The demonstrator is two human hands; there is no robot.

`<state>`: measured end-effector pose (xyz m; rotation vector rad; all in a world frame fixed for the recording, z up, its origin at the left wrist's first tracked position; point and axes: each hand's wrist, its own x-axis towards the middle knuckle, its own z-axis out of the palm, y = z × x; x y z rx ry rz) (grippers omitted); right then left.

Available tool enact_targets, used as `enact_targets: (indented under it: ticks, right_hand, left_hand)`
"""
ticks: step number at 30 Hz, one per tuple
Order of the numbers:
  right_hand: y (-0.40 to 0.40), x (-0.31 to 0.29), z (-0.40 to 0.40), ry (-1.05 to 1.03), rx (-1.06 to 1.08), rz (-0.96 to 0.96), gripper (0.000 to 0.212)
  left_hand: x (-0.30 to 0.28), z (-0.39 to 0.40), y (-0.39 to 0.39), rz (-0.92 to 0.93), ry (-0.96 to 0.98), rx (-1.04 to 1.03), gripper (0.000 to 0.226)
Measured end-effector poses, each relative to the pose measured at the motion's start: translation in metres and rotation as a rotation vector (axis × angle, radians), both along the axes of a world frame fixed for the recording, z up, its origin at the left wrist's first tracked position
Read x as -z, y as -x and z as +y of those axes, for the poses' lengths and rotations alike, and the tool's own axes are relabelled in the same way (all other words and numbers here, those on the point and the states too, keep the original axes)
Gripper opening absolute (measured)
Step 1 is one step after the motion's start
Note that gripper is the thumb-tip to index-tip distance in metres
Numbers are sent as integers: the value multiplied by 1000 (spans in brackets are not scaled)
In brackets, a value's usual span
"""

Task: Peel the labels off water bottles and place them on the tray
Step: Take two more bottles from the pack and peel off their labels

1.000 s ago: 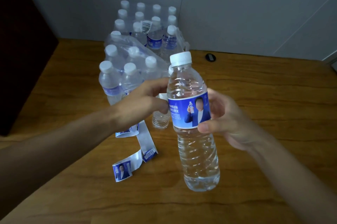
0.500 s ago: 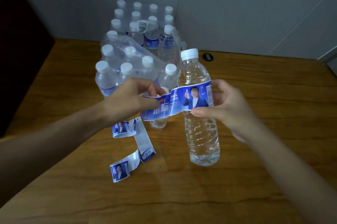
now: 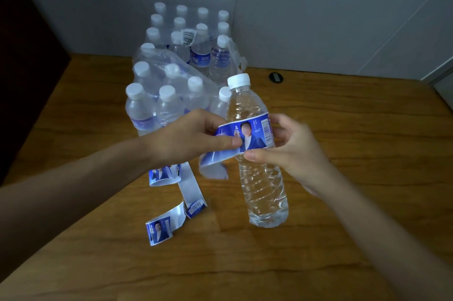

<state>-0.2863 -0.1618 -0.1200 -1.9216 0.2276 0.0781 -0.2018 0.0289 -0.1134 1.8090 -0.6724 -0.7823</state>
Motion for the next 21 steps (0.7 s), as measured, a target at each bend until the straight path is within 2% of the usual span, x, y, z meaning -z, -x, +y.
enact_targets:
  ticks: [5,10,14,18,21]
  right_hand:
    - [6,4,7,2,-44,-22,66]
    - [7,5,15,80,-122,-10,85]
    - [4,7,18,136,-56,-44,78]
    - [3,6,15,270,-12,-87,85]
    - [1,6,15,479,17,-98,97]
  left_hand:
    - [2,0,0,25,-4,-36,37]
    - [2,8,0,60,-5,-48,37]
    - [1,12,1,71,2,-66,34]
    - [0,15,5,39,-3,-75,30]
    - [-3,14,8,35,9,-90,16]
